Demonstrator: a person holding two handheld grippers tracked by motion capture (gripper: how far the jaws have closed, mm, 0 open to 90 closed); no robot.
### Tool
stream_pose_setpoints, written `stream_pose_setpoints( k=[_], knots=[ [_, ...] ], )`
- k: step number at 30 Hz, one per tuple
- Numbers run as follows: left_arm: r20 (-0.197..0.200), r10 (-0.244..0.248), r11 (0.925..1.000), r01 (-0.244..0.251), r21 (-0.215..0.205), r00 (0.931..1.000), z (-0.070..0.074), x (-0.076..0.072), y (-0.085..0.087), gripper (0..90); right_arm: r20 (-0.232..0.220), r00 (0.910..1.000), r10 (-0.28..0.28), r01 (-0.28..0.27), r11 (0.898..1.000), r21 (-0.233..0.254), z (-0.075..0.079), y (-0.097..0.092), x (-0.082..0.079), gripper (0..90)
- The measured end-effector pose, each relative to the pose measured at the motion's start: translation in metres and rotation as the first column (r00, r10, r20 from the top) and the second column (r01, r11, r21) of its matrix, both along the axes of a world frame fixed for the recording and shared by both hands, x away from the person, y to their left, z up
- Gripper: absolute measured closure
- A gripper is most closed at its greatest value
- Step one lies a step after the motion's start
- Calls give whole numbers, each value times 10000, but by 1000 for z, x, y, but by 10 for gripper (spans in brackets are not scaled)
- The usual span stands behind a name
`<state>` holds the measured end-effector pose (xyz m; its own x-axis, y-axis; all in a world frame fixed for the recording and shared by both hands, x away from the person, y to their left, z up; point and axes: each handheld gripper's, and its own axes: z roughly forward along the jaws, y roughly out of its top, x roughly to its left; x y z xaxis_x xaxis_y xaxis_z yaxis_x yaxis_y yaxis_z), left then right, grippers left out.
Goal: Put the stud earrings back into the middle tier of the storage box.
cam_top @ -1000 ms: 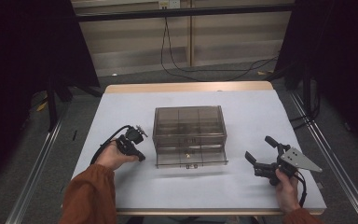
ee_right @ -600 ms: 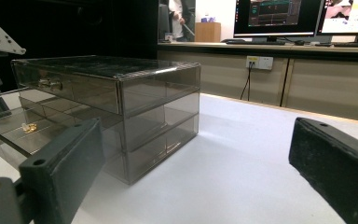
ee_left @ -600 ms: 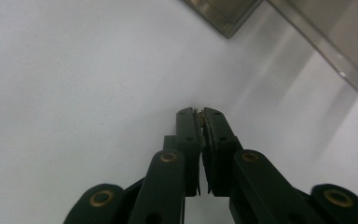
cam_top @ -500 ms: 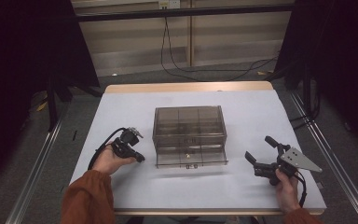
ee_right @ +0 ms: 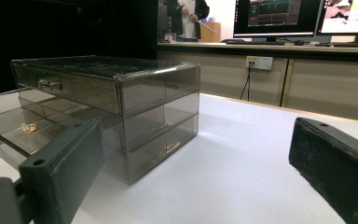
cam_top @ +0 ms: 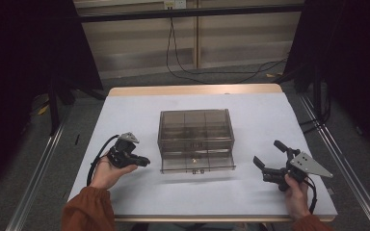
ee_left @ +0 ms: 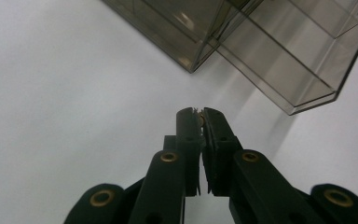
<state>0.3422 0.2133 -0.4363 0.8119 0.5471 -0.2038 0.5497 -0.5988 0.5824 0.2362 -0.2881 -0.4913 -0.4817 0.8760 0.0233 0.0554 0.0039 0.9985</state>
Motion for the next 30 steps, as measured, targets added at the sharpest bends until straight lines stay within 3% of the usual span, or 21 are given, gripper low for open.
stream_pose_setpoints(
  k=[14, 16, 22, 30],
  knots=[
    [616, 222, 9919, -143, -1261, 9979, 11, -21, 5, 862, 12, 10000, -16, 16, 10000, -8, 0, 0, 0, 28],
    [745, 161, 9923, -68, -1236, 9971, 14, -22, 3, 862, 8, 10000, -18, 18, 10000, 0, 0, 0, 0, 28],
    [875, -85, 9844, 238, -1744, 9961, 20, -24, -7, 862, 11, 10000, -47, 47, 10000, 17, 0, 0, 0, 28],
    [995, -471, 9798, 654, -1888, 9939, 24, -25, -28, 862, 15, 10000, -44, 44, 10000, 19, 0, 0, 0, 27]
  ],
)
